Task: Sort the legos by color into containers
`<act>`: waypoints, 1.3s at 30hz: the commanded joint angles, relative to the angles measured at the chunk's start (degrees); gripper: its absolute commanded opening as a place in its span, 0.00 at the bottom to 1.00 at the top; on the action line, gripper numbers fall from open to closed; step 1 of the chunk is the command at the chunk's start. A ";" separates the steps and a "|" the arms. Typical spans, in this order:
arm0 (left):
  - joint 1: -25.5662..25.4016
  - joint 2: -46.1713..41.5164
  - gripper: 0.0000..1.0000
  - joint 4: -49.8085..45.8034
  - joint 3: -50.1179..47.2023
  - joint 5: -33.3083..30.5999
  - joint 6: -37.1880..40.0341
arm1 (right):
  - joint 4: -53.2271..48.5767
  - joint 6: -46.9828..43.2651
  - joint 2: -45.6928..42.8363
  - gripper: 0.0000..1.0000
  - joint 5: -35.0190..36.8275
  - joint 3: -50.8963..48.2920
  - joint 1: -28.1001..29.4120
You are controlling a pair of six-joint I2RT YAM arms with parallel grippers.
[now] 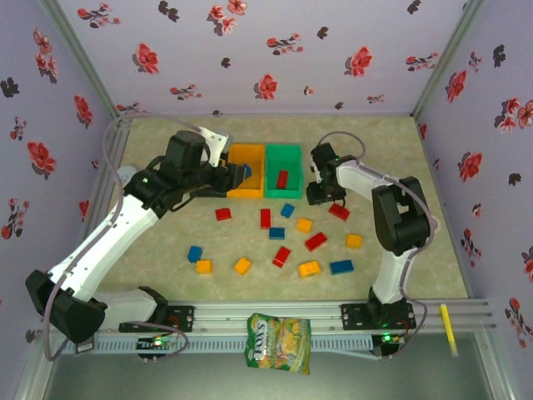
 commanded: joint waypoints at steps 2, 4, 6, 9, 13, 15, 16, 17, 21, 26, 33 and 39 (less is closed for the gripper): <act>0.46 -1.58 0.61 1.78 -0.63 1.31 -0.03 | 0.59 -0.95 1.90 0.57 -1.97 2.52 -0.74; 0.46 -1.62 0.61 1.64 -0.63 1.31 0.02 | 0.69 -0.82 2.47 0.55 -2.40 3.11 -0.97; 0.43 -1.66 0.61 1.46 -0.63 1.31 0.06 | 0.68 -0.75 3.00 0.50 -2.62 3.62 -1.10; 0.46 -1.79 0.61 1.35 -0.80 1.33 0.05 | 0.68 -0.65 3.41 0.39 -3.13 4.06 -1.19; 0.46 -2.06 0.61 1.26 -0.98 1.33 0.15 | 0.26 -0.55 3.21 0.30 -3.15 4.12 -1.15; 0.45 -2.30 0.61 1.22 -1.03 1.31 0.31 | -0.23 -0.38 2.49 0.28 -2.56 4.13 -1.24; 0.46 -2.45 0.61 1.30 -1.07 1.31 0.39 | -0.59 -0.25 1.99 0.27 -2.32 4.15 -1.28; 0.44 -2.52 0.61 1.28 -1.07 1.31 0.57 | -1.06 -0.14 1.26 0.27 -2.03 4.31 -1.28; 0.46 -2.90 0.61 1.44 -1.34 1.35 0.71 | -2.84 0.48 -3.13 0.26 -1.41 5.00 -1.28; 0.42 -3.27 0.61 1.51 -1.57 1.42 0.76 | -5.41 1.29 -8.77 0.26 -1.77 7.94 -0.96; 0.44 -4.06 0.60 1.29 -2.18 1.40 0.50 | -5.07 2.93 -13.16 0.26 -3.09 13.67 5.19; 0.44 -4.70 0.59 1.78 -2.77 1.40 0.75 | 2.16 8.18 -9.84 0.26 -5.41 19.04 12.18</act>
